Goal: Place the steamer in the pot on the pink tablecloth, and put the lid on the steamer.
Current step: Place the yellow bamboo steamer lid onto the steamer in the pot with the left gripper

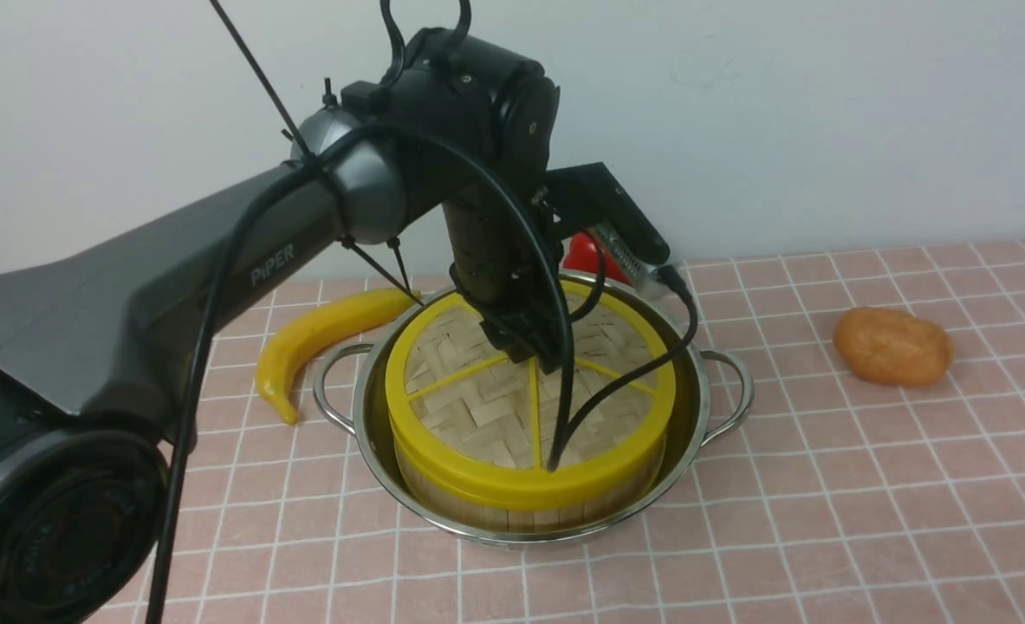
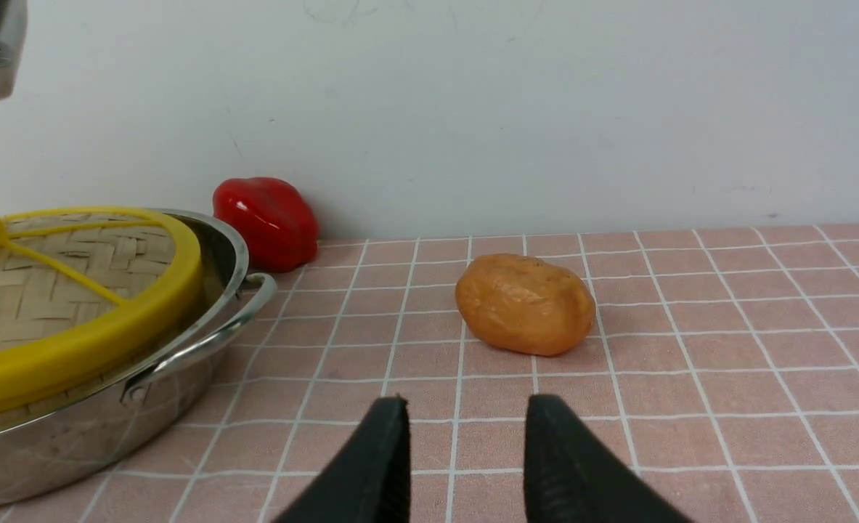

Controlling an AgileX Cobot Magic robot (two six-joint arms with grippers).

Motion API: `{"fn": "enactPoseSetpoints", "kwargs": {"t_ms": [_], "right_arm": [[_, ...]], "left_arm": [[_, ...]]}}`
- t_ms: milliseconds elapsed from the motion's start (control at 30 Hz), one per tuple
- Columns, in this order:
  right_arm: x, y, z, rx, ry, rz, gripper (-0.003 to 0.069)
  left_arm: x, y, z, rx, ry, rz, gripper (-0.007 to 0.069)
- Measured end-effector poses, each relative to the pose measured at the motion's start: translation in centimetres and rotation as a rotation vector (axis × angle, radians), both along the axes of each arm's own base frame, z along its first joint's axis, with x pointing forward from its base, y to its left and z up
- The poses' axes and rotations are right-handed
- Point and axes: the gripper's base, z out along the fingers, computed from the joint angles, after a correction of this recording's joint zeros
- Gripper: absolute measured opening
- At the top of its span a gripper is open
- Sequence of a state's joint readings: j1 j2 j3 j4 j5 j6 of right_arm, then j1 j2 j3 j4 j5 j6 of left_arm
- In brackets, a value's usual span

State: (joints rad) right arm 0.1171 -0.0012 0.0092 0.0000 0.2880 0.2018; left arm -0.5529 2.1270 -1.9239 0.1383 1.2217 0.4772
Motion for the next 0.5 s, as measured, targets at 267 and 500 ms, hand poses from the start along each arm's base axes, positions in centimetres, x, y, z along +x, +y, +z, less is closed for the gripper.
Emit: {"fn": "enactPoseSetpoints", "kwargs": {"t_ms": [267, 500], "right_arm": [[0.0, 0.0, 0.0, 0.0, 0.0, 0.0, 0.0243], [0.0, 0.0, 0.0, 0.0, 0.0, 0.0, 0.0243]], "left_arm": [[-0.04, 0.02, -0.02, -0.009, 0.007, 0.029, 0.0186], [0.06, 0.28, 0.2, -0.004, -0.006, 0.052, 0.028]]}}
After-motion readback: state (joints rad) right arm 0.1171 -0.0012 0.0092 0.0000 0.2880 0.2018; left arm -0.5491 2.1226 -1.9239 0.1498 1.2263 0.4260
